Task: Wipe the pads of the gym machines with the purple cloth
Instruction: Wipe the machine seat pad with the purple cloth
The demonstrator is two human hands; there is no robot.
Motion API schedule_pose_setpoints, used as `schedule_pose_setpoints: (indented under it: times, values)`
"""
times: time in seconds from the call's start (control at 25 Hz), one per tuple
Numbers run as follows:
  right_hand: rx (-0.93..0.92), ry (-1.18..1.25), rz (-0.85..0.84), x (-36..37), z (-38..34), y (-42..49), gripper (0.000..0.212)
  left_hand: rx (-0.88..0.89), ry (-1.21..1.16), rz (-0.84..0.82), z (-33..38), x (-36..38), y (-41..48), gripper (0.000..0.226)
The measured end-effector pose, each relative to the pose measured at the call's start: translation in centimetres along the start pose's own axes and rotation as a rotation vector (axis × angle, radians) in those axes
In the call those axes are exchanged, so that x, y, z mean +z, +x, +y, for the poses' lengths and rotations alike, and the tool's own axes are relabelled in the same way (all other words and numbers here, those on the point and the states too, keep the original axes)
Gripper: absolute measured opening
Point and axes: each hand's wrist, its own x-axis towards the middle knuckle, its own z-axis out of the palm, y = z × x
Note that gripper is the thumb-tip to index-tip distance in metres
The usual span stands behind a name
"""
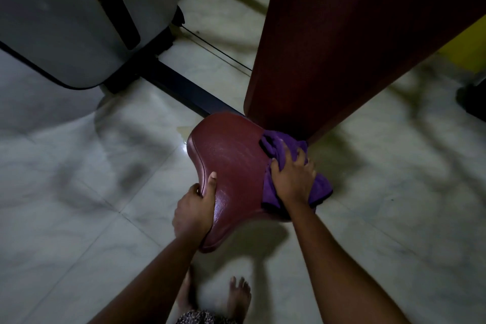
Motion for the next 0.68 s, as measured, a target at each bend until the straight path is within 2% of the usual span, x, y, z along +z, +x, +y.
schedule_pose_setpoints:
  times: [0.12, 0.28, 0.44, 0.68]
  values:
    - [-0.073, -0.007, 0.049, -0.3, -1.9, -3.8, 0.056, -0.007, -0.015, -0.003, -0.1, 0.0, 0.2, 0.071]
    - [-0.277, -0.087, -0.196, -2.5, -4.1, -8.4, 0.061, 0.015, -0.172, -0.099, -0.5, -1.3, -1.4, 0.064]
    - [-0.504, -0.066, -0.432, -7.4, -4.3, -10.8, 0.057, 0.061, -0.336, -0.091, -0.8, -6.3, -6.4, 0.054]
    - [-0.697, -0.107, -0.444, -15.4, -10.9, -12.3, 0.053, 0.180, -0.303, -0.009, -3.3, -17.1, -10.0, 0.041]
